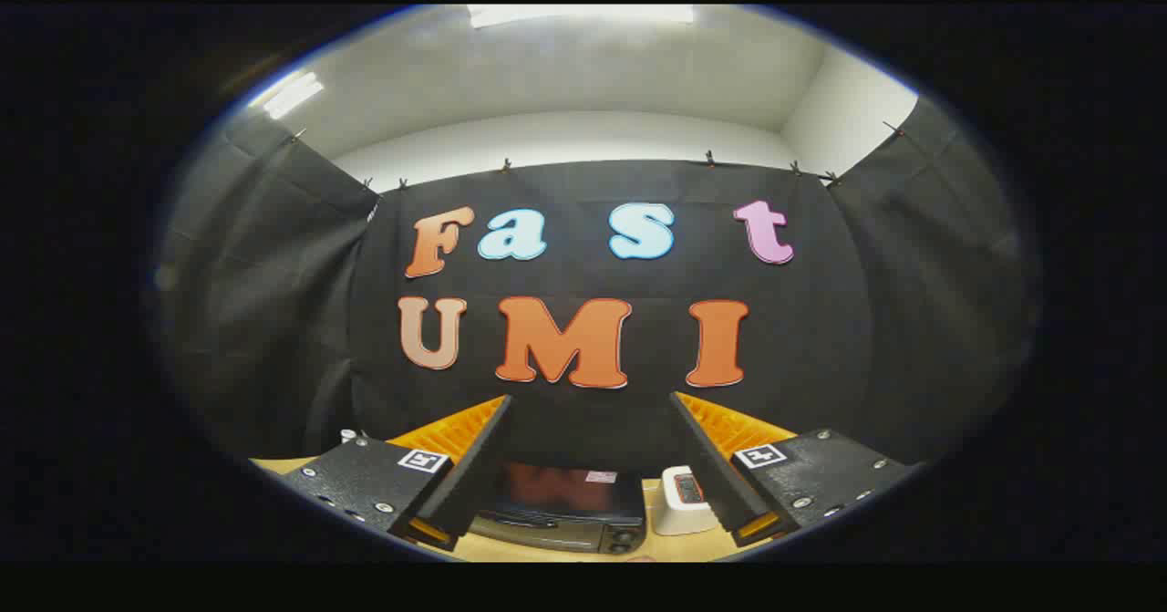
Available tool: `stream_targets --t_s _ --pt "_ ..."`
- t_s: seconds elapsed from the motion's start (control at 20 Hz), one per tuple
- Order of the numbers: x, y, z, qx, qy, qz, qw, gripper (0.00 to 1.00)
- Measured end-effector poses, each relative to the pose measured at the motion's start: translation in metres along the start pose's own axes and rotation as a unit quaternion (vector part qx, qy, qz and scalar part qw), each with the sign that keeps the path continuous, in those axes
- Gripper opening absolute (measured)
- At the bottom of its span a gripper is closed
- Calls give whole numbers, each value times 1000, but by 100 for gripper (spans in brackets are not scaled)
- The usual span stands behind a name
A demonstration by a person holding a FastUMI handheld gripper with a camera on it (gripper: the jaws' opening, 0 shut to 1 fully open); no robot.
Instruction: Open the toaster oven, put the food inside, and close the toaster oven door.
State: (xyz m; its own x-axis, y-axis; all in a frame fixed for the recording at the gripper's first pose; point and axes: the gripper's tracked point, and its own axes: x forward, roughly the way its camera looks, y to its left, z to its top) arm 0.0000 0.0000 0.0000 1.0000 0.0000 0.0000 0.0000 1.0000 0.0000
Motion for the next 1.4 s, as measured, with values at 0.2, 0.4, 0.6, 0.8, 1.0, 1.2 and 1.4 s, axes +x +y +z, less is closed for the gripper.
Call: stream_targets --t_s 0.2,0.4,0.6,0.8,1.0,1.2,1.4 --pt "0 14 12 7 -7 7 1000 98" --pt "0 26 12 6 -5 21 1000 98" --pt "-1 28 15 12 -2 26 1000 98" --pt "-1 23 16 9 -1 24 1000 98" --pt "1 23 8 15 13 25 999 98" --pt "5 23 -10 14 37 21 999 98" --pt "10 30 -40 21 70 22 997 98"
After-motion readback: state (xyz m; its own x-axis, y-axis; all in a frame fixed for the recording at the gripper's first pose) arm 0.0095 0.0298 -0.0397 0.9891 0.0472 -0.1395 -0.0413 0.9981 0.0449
